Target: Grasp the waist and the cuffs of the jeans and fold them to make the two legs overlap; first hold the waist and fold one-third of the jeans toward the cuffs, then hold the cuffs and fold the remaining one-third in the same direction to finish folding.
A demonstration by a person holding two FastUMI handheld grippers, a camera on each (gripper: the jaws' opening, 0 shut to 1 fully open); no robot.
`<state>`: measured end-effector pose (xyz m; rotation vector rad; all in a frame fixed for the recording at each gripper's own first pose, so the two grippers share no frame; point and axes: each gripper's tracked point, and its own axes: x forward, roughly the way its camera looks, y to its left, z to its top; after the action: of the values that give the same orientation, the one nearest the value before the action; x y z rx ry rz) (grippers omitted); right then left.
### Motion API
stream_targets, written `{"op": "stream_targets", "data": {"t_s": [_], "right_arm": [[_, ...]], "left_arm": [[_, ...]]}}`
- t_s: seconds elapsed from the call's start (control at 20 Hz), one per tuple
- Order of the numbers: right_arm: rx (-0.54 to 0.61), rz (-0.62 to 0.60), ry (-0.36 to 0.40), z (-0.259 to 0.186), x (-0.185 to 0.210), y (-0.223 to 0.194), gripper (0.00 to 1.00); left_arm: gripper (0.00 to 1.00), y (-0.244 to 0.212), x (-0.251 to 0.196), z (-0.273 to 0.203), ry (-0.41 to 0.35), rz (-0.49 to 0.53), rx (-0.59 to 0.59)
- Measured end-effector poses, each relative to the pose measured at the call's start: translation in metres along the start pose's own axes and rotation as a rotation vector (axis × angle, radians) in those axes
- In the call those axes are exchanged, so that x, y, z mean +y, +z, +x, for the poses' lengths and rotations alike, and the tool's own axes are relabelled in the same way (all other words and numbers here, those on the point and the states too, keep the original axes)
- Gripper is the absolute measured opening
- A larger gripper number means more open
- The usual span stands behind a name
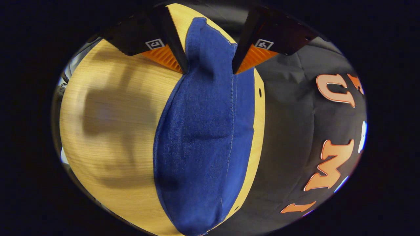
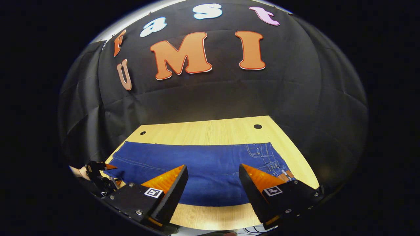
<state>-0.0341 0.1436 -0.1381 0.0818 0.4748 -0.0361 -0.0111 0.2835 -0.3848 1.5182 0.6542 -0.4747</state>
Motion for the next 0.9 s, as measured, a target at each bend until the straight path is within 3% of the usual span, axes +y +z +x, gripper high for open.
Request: {"op": "stream_targets", "data": {"t_s": [0.1, 0.15, 0.2, 0.3, 0.35, 0.45, 0.6, 0.9], "right_arm": [[0.010, 0.003, 0.000, 0.001, -0.001, -0.005, 0.96], [0.017, 0.001, 0.000, 0.001, 0.000, -0.008, 0.96], [0.025, -0.003, -0.003, 0.002, -0.001, -0.011, 0.96], [0.034, -0.019, -0.006, 0.003, -0.002, -0.016, 0.96], [0.037, -0.029, -0.007, 0.003, -0.002, -0.019, 0.96], [0.049, -0.062, -0.008, 0.005, -0.006, -0.025, 0.96], [0.048, -0.196, -0.027, 0.004, -0.023, -0.028, 0.96], [0.028, -0.762, -0.065, 0.003, -0.062, -0.035, 0.98]], "left_arm": [[0.64, 0.006, 0.006, 0.011, 0.008, 0.021, -0.010], [0.61, 0.007, 0.005, 0.016, -0.010, 0.029, -0.018], [0.46, 0.006, 0.000, 0.023, -0.039, 0.017, -0.020], [0.14, 0.005, 0.002, 0.029, -0.010, 0.008, -0.006], [0.15, 0.009, 0.000, 0.029, -0.017, 0.015, -0.006], [0.04, 0.007, -0.006, 0.019, -0.053, 0.006, -0.011], [0.02, 0.003, -0.013, -0.001, -0.120, -0.061, -0.006], [0.01, 0.007, 0.007, -0.022, -0.093, -0.103, -0.031]]}}
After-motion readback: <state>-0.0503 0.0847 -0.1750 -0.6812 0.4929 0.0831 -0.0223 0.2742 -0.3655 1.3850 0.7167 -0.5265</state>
